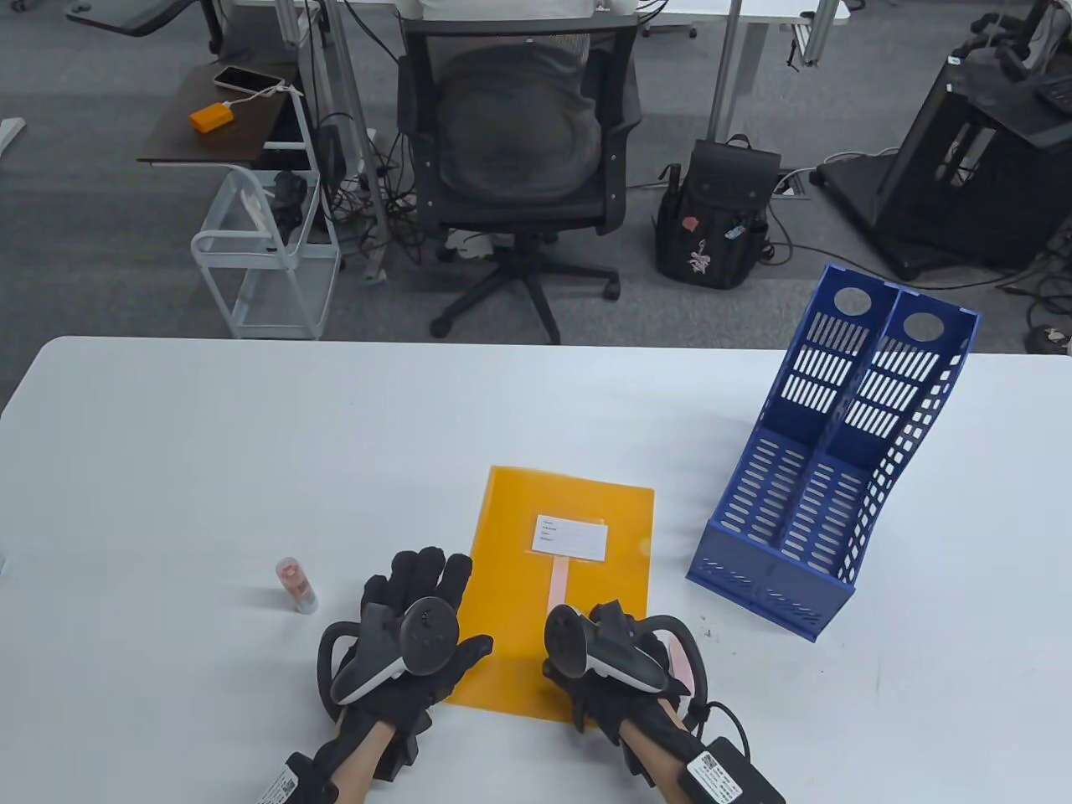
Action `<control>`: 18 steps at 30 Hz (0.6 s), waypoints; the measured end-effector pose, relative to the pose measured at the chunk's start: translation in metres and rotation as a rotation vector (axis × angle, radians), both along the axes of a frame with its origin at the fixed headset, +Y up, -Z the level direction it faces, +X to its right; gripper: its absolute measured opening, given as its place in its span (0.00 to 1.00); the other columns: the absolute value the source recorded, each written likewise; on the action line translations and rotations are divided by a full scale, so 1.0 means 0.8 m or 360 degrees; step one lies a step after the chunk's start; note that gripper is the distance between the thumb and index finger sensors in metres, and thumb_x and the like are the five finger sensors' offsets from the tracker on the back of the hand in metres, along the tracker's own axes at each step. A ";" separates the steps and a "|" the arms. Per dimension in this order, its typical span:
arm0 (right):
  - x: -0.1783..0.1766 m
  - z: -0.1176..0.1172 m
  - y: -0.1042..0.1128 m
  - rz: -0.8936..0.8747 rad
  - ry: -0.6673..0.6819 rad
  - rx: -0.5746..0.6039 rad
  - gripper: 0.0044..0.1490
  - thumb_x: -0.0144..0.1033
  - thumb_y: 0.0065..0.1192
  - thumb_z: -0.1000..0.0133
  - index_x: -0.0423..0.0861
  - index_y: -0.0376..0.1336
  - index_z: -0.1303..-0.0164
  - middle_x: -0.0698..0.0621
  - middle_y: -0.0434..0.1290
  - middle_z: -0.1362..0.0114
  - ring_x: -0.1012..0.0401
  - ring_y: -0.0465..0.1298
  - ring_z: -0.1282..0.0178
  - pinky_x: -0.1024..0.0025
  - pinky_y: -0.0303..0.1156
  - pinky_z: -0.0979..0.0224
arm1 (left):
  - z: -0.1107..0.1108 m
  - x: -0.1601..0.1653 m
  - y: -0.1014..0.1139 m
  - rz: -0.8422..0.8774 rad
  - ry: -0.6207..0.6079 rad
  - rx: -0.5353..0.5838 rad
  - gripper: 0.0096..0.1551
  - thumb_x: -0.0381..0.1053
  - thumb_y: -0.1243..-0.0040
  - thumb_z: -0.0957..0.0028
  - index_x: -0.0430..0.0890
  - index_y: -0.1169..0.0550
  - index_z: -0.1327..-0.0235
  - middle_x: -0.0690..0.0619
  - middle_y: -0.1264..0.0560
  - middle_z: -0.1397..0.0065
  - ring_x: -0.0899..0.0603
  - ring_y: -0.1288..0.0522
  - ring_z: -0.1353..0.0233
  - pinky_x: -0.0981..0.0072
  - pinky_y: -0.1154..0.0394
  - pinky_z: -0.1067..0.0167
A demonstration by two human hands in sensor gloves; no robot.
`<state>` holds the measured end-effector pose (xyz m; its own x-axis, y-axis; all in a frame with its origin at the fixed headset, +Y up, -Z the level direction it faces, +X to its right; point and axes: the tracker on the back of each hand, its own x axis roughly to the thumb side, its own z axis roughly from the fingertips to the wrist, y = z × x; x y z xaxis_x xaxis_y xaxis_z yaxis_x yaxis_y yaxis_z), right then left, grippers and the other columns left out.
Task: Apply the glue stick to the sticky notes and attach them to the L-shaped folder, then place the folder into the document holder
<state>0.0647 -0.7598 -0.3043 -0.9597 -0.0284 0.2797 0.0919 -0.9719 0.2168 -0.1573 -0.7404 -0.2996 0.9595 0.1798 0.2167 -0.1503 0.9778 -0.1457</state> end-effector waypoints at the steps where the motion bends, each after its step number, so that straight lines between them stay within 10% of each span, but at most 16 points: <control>1: 0.002 0.004 0.000 -0.0019 0.0025 -0.0002 0.43 0.62 0.56 0.45 0.46 0.65 0.26 0.36 0.67 0.23 0.39 0.70 0.30 0.43 0.72 0.36 | 0.000 0.000 0.000 0.0000 0.0002 0.0000 0.57 0.73 0.48 0.51 0.59 0.66 0.24 0.48 0.65 0.14 0.37 0.66 0.16 0.30 0.63 0.24; 18: 0.024 0.031 -0.003 -0.0088 0.0214 -0.0003 0.40 0.61 0.57 0.45 0.49 0.67 0.28 0.40 0.66 0.21 0.41 0.69 0.28 0.41 0.71 0.35 | 0.001 0.000 -0.002 -0.0006 -0.0001 -0.0016 0.56 0.73 0.49 0.50 0.59 0.65 0.24 0.48 0.64 0.14 0.38 0.66 0.16 0.30 0.62 0.24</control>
<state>0.0842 -0.7620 -0.2794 -0.9135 0.0241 0.4061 0.0666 -0.9759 0.2077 -0.1574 -0.7417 -0.2989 0.9601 0.1782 0.2154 -0.1464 0.9769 -0.1554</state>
